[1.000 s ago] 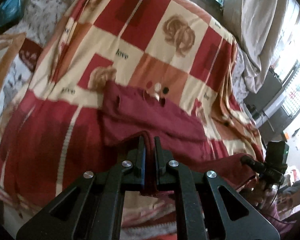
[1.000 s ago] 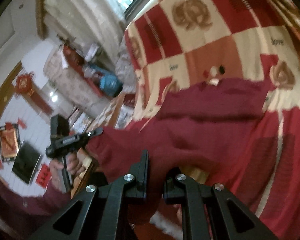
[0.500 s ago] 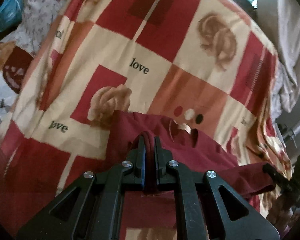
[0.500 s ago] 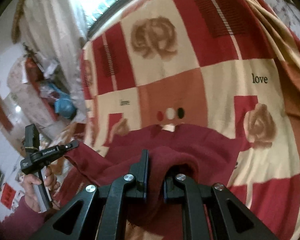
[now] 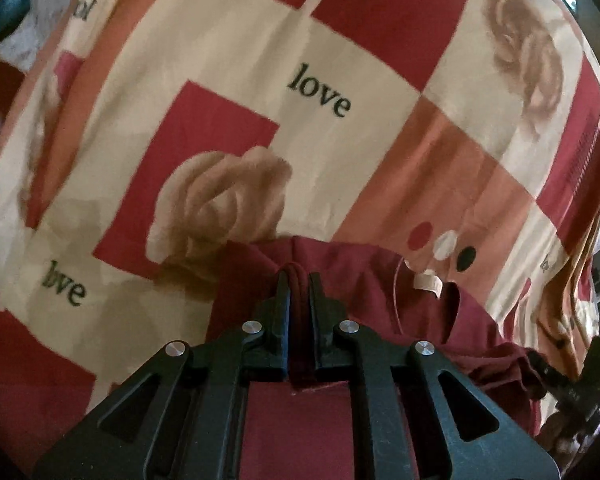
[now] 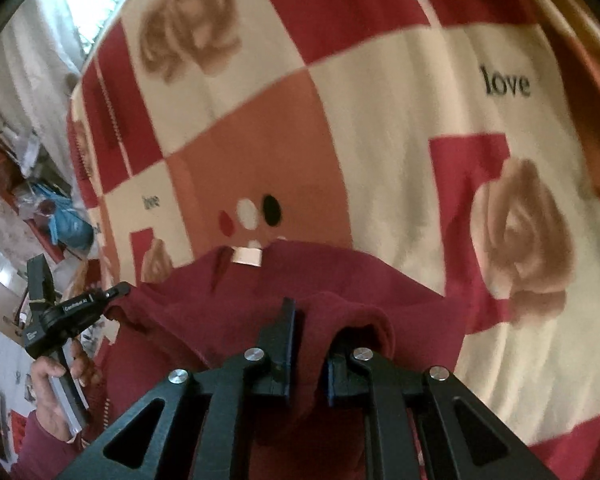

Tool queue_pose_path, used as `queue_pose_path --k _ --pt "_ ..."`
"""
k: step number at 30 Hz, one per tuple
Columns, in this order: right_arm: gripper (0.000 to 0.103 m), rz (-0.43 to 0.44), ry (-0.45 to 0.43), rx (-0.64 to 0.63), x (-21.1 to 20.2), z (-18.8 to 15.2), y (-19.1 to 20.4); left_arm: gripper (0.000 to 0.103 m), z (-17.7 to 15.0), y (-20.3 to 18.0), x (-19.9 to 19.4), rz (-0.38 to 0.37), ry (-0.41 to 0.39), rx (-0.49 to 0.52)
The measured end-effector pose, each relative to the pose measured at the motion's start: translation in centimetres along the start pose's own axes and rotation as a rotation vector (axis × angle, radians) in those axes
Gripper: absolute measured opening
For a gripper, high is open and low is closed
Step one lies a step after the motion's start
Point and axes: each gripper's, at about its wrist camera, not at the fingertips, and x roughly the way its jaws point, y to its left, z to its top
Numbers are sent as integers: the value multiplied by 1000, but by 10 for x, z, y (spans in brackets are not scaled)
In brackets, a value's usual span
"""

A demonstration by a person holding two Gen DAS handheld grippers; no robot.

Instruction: Fold small clothes

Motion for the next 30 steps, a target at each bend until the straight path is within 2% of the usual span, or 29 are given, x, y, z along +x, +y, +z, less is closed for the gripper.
queue_pose_path --k 1,2,3,4,5,7,9,12,14,17,20,22,25,30 --pt "26 24 0 16 -3 0 -3 14 1 2 1 -15 5 -10" --pt "36 41 -11 30 -9 0 -6 19 2 4 1 -24 5 -17" --pt "42 49 -22 39 -15 0 -7 39 3 5 -1 -27 -2 -19" --pt "42 57 -33 41 -23 1 -8 56 5 6 -5 -31 -11 -24" --pt "42 49 -47 38 -30 2 -9 59 6 8 -9 -42 -20 -33" --pt "42 23 -97 36 -49 2 -7 60 7 12 -18 -64 -37 -46" --pt "42 52 -140 7 -64 -1 -1 60 7 14 -24 -58 -46 -40" --pt "42 60 -153 -76 -67 -11 19 60 2 16 -30 -43 -62 -41" --pt "42 35 -111 -121 -52 -14 30 60 -1 16 -26 -27 -60 -29" --pt "42 -84 -67 -149 -13 -6 35 60 -6 13 -4 50 -2 5" --pt "42 -222 24 -102 32 7 18 60 -17 11 24 93 103 36" --pt "42 -250 101 -54 53 9 4 60 -22 11 30 122 115 60" --pt "42 -230 64 -59 36 9 7 60 -25 14 21 101 114 59" --pt "42 -156 27 -79 -29 -10 14 60 -36 18 -17 40 90 79"
